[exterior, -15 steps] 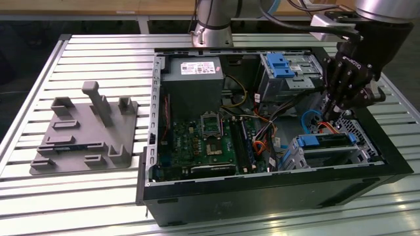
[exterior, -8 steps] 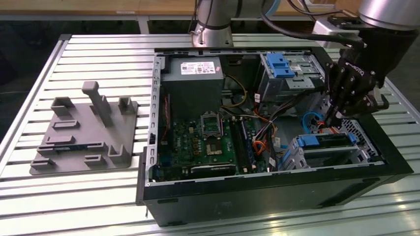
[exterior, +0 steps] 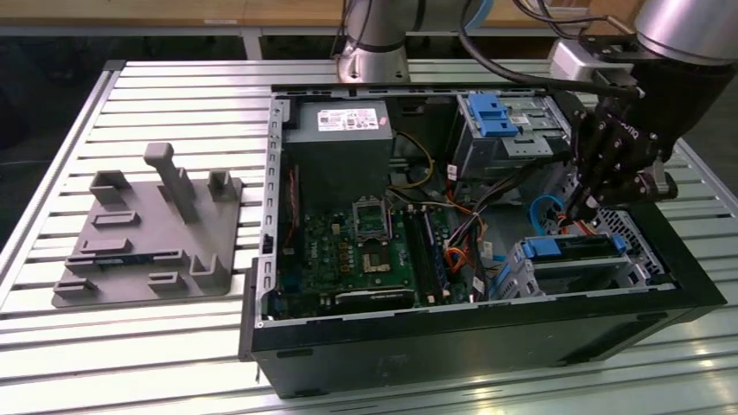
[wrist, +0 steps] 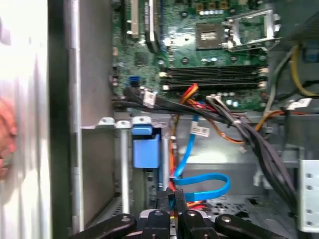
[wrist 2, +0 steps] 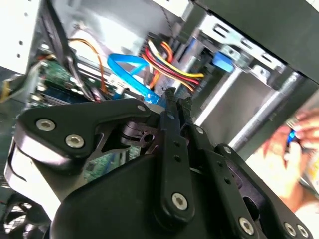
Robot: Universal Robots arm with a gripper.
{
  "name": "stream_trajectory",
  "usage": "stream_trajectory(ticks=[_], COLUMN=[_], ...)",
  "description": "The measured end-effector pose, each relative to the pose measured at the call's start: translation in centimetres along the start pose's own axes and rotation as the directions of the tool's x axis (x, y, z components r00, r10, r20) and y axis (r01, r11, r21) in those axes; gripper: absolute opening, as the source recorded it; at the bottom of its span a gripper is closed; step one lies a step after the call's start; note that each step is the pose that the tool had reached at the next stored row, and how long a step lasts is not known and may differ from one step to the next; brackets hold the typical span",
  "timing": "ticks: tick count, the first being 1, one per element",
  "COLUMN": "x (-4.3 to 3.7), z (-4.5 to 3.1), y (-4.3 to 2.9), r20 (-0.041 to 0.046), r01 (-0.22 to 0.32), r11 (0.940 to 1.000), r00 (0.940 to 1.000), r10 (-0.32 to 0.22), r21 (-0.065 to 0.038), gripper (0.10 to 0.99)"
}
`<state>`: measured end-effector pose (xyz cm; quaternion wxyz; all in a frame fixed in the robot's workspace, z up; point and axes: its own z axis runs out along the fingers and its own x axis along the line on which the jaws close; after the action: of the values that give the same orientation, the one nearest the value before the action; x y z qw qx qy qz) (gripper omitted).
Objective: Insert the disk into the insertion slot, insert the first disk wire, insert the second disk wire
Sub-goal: 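Insert the second disk wire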
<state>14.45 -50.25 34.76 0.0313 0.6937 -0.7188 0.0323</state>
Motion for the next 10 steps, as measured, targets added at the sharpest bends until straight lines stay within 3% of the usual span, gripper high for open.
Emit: stream_trajectory(ticks=[1,2,10], x=[0.09,0.20,1.74], z=[0.01,0.02,0.20], y=[-0.02,-0.04,-0.14], r20=[0.0147,0.0227,0.0507], r01=[0.000,0.000,0.000], r11=[1.0000,1.0000,1.0000], r00=[0.9999,0.9997,0.9987], r10=[0.000,0.000,0.000], r21=[0.001,0.002,0.001], gripper=[0.161,0.161,0.161])
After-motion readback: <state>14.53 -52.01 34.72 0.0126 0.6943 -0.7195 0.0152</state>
